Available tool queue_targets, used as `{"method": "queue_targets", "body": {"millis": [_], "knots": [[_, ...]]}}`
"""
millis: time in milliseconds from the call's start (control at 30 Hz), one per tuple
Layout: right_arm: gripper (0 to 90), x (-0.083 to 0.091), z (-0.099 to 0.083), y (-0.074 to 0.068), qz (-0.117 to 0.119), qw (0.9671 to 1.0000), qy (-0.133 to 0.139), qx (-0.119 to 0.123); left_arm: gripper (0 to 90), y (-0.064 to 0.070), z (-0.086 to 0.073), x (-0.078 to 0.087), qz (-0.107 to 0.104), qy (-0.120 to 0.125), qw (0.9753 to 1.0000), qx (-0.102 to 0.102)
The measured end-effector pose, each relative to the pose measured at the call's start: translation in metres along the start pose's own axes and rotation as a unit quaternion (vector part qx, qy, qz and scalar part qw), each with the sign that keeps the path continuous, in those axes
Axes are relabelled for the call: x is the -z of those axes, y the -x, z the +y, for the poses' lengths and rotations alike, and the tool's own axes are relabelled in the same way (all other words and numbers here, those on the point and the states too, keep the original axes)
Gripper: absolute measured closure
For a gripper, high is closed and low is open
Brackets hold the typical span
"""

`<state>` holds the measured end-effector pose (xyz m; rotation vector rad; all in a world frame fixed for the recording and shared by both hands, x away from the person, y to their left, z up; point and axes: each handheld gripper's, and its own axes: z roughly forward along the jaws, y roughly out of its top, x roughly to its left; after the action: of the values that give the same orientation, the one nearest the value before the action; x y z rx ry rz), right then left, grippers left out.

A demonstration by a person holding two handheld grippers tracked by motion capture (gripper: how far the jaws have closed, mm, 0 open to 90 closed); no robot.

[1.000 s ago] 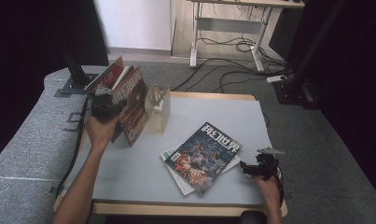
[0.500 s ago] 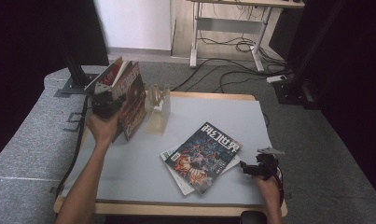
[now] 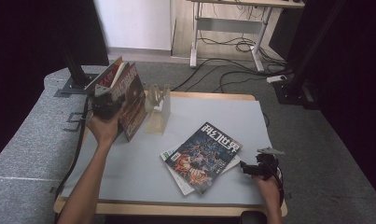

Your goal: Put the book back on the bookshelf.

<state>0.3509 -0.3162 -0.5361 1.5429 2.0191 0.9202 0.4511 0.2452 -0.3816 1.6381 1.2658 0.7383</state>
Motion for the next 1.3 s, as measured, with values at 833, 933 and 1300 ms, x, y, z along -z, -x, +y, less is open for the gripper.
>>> {"method": "queue_targets", "body": {"millis": [833, 933, 1300], "knots": [[0.0, 0.000, 0.000, 0.000, 0.000, 1.0000, 0.000, 0.000, 83.3, -0.010, -0.001, 0.000, -0.038, -0.045, 0.9975, 0.038], [0.0, 0.000, 0.000, 0.000, 0.000, 1.0000, 0.000, 0.000, 84.3, -0.007, 0.001, 0.000, -0.029, -0.039, 0.9984, 0.030], [0.0, 0.000, 0.000, 0.000, 0.000, 1.0000, 0.000, 0.000, 84.6, 0.005, 0.000, -0.005, -0.006, 0.003, 1.0000, 0.003]]}}
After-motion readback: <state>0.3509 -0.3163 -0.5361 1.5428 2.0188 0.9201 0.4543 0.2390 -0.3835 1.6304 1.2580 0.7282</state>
